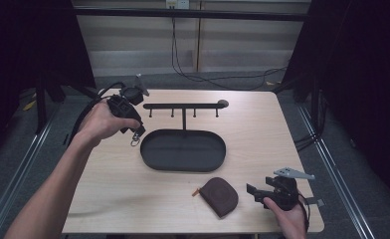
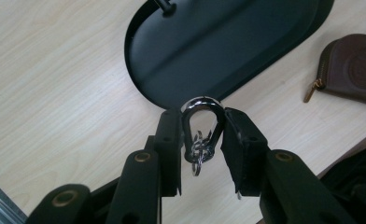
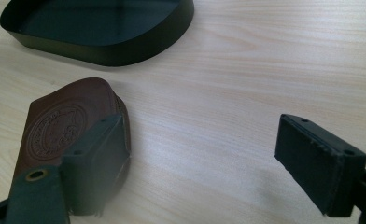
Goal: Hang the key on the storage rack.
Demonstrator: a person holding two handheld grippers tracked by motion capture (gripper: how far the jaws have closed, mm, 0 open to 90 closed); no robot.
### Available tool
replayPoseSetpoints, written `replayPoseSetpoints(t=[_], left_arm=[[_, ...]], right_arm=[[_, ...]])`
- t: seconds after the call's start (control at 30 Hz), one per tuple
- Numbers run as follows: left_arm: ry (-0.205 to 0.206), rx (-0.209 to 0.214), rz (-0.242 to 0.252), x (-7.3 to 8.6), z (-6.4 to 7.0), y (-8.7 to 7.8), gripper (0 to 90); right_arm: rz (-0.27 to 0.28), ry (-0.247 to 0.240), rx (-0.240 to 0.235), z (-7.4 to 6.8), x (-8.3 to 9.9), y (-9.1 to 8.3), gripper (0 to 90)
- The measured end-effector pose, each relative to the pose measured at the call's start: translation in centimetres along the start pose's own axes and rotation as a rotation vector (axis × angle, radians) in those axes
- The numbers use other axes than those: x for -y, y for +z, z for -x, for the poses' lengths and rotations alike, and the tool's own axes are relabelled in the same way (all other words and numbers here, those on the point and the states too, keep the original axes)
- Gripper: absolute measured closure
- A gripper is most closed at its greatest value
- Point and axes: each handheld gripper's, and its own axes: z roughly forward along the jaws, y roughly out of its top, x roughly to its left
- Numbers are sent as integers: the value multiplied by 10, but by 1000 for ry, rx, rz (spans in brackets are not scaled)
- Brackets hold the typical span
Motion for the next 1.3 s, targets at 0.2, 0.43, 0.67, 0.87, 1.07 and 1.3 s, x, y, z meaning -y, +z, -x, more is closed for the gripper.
replayPoseSetpoints(t=[0.2, 0.43, 0.67, 0.87, 1.07, 1.3], left_arm=[[-34, -1, 4, -8, -4, -2, 683], [-43, 5, 13, -16, -9, -7, 683], [-83, -3, 5, -22, -21, -9, 683], [-88, -6, -15, -31, -23, -6, 683], [-80, -6, -24, -39, -18, 1, 683], [-86, -15, -20, -45, -17, 3, 683]], right_arm=[[-3, -2, -2, 0, 0, 0, 162], [-2, -1, -1, 0, 0, 0, 162], [-2, -3, -6, -1, 0, 0, 162], [-2, 0, -10, 0, 0, 0, 162], [-3, -3, -12, -1, 0, 0, 165], [-3, -4, -16, -1, 1, 0, 165]])
